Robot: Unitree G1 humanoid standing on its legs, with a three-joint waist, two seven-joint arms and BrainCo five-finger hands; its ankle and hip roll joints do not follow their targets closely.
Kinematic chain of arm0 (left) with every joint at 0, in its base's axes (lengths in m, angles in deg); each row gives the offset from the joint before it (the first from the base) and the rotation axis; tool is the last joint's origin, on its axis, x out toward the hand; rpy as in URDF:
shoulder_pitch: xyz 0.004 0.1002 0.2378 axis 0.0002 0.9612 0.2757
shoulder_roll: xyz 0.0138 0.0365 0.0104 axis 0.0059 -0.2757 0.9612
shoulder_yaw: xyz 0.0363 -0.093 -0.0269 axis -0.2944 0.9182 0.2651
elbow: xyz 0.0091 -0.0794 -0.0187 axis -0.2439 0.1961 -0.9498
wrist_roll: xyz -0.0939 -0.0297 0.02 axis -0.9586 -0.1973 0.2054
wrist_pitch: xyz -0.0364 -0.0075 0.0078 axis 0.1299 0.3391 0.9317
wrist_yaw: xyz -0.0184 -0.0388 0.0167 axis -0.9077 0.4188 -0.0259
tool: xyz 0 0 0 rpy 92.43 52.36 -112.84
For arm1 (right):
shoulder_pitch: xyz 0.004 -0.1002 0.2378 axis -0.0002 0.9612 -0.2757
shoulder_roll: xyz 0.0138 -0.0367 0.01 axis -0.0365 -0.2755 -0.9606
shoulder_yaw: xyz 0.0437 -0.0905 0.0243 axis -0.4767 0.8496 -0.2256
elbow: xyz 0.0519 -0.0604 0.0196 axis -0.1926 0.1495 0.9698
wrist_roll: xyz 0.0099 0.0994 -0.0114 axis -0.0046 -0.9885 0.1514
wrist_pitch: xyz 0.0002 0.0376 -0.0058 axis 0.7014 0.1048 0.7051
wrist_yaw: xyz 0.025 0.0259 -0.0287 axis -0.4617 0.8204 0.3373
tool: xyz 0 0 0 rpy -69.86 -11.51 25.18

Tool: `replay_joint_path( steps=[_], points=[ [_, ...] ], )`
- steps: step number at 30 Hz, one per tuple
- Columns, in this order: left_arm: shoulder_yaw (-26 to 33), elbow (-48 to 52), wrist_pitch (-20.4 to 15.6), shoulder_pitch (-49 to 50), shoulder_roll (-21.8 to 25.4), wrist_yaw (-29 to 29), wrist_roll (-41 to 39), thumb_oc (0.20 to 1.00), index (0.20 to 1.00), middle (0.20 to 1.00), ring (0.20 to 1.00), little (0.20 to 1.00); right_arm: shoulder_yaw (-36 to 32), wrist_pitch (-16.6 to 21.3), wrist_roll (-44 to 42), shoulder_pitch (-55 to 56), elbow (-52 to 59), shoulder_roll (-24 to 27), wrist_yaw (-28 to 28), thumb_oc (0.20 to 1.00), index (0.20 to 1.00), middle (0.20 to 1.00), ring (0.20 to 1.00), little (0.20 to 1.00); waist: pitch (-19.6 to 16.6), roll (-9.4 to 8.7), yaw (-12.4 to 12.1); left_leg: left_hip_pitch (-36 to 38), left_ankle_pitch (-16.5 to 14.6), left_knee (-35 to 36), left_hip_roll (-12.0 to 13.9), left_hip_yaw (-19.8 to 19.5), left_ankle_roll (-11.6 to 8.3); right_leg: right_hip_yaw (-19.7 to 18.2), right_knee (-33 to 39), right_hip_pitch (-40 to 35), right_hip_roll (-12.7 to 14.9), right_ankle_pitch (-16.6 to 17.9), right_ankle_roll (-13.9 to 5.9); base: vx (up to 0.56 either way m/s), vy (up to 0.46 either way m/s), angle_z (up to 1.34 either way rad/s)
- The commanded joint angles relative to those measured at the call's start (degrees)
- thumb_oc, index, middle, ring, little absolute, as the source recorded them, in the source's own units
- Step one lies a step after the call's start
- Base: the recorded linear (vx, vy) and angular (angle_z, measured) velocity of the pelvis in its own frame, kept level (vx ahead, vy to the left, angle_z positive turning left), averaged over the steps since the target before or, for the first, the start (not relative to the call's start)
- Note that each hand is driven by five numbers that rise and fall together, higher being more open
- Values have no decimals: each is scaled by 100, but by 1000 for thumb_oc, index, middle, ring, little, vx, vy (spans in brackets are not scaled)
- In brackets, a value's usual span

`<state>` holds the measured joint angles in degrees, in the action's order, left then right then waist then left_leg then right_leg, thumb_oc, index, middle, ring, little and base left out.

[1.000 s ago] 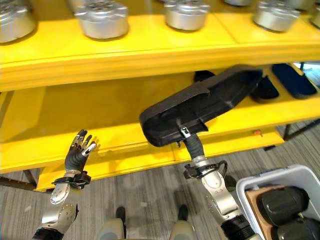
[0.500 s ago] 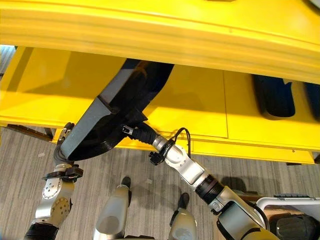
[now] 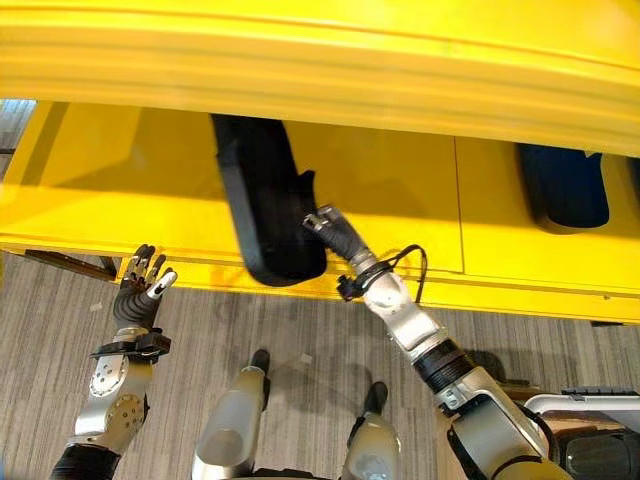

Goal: Move parts from the plastic box to the shelf.

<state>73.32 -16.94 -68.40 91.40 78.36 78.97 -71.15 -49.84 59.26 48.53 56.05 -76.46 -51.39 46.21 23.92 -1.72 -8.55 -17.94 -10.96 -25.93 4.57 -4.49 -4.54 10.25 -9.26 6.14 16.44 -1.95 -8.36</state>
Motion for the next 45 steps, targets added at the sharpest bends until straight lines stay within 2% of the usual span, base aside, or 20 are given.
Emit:
replay_joint_path(
  steps=[1,5,9,21,28,33,40,45],
  points=[
    [-174,498,-294,89,308,-43,-73,1000,1000,1000,1000,1000,-205,344,39,-695,-11,2,-483,200,200,200,200,200,-424,13,-56,99,549,342,345,-116,-196,-182,-1163,285,73,-250,-129,-7,14,-4],
    [-300,523,-268,45,455,-107,-167,1000,1000,1000,1000,1000,-410,322,-147,-1572,-727,275,-906,200,200,200,200,200,-379,27,-46,93,533,317,346,-81,-191,-251,-1180,351,54,-229,-129,-15,12,-7],
    [-340,500,-254,28,537,-125,-214,1000,1000,1000,1000,1000,-411,297,-303,-2080,-1158,410,-1075,200,200,200,200,200,-355,39,-51,84,523,303,347,-52,-184,-294,-1218,401,52,-232,-123,-8,6,-4],
    [-534,481,-263,-105,712,-158,-340,1000,1000,1000,1000,1000,76,116,-484,-3529,-2813,646,-1203,200,200,200,200,200,-185,128,-93,-53,515,195,323,-45,-176,-314,-1347,577,75,-224,-114,0,0,0],
    [-567,441,-277,-185,755,-143,-324,1000,1000,1000,1000,1000,363,30,-344,-3783,-3266,719,-1166,200,200,200,200,200,-128,156,-85,-188,481,67,312,-45,-162,-334,-1516,719,82,-272,-92,-5,0,0],
    [-611,447,-288,-294,767,-108,-294,1000,1000,1000,1000,1000,459,-11,-275,-3849,-3340,782,-1121,200,200,200,200,200,-41,185,-32,-399,333,-318,330,-28,-143,-459,-1927,1005,96,-405,-50,-54,12,2],
    [-698,531,-275,-365,760,-52,-288,1000,1000,1000,1000,1000,504,-34,-263,-3954,-3457,857,-1182,200,200,200,200,200,99,194,38,-870,-65,-1224,362,-56,-105,-680,-2829,1619,93,-769,58,-69,11,-6],
    [-752,538,-257,-430,800,26,-304,1000,1000,1000,1000,1000,722,-67,-172,-4174,-3779,1016,-1213,200,200,200,200,200,212,189,104,-1412,-299,-1855,399,-141,-92,-781,-3512,2284,39,-1022,102,-86,-7,-12]
  ],
)
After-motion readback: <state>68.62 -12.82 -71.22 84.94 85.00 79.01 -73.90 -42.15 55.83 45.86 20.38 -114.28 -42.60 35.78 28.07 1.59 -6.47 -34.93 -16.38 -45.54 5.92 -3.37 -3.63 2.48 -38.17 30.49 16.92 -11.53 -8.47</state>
